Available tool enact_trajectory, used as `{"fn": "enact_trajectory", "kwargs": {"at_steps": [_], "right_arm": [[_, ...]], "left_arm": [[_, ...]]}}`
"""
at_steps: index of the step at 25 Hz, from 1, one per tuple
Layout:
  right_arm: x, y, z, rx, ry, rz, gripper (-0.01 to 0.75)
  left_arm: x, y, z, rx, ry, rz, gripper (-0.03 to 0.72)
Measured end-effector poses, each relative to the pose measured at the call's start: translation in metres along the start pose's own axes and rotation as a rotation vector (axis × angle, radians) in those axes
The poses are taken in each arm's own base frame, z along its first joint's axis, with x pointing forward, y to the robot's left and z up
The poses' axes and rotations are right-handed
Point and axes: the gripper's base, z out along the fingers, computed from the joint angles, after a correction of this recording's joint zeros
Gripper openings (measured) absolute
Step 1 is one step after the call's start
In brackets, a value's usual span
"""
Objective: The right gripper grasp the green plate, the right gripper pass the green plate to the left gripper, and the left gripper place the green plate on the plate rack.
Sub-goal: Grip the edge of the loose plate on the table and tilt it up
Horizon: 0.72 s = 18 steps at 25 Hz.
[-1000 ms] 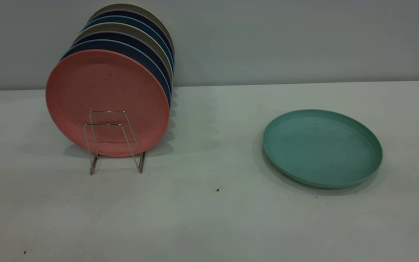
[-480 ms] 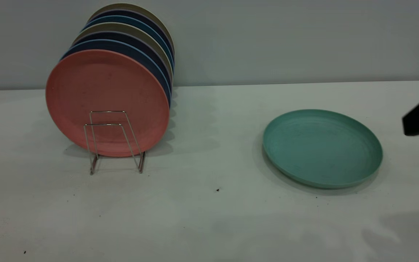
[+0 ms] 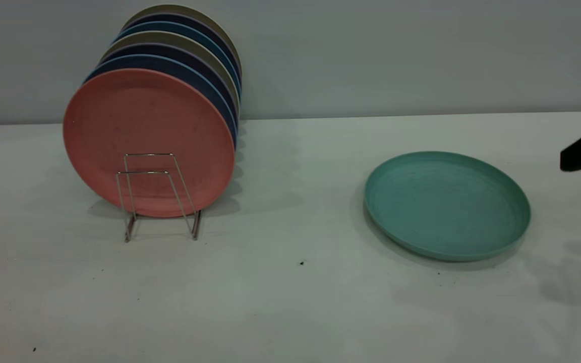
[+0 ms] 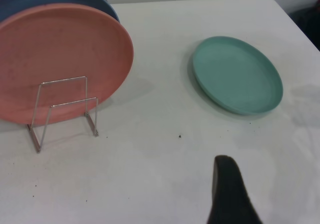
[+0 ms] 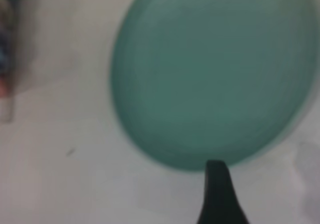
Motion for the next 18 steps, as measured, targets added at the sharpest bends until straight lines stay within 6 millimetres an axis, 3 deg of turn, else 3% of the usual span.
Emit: {"fn": "enact_trajectory", "kwargs": {"at_steps": [7, 18], "right_arm": [[-0.015, -0.038, 0.042, 0.047, 0.030, 0.032, 0.519], [-0.014, -0.061, 0.089, -0.032, 0.079, 0.076, 0.519]], "left_arm": [[0.000, 0.000, 0.000, 0.000, 0.000, 0.000, 0.460], [0.000, 0.000, 0.000, 0.000, 0.000, 0.000, 0.460]]}}
